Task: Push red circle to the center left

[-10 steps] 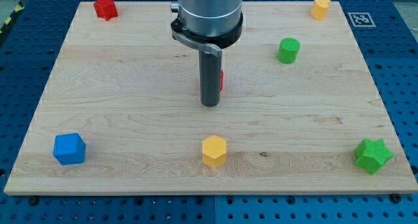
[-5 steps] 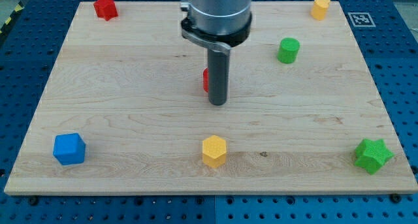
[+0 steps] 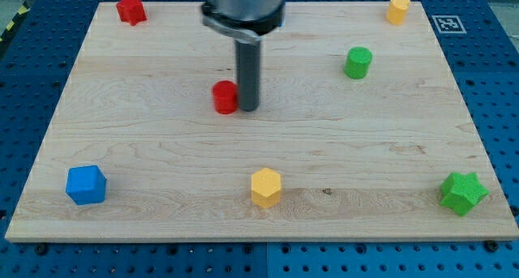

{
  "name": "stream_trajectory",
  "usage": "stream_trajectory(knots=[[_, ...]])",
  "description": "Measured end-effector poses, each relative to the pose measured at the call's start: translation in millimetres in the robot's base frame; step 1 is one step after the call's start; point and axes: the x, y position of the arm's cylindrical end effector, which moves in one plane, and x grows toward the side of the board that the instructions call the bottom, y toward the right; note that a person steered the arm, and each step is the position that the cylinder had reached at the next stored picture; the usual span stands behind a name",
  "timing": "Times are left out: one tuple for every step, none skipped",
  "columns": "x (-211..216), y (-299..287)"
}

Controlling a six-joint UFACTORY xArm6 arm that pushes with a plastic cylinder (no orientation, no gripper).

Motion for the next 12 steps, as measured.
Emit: stream_trajectory(knots=[[0.0,-43.3],[0.0,-84.9],[0.0,-90.1],[0.7,-75.1],[-4.5,-64.9],[-17.1,-69.8],[-20.8,-81.5],[-32.2,-104.3],[-39.8,-129.3],[-43.1,-143.4],[-43.1,-146.8],[-43.1,-146.8]])
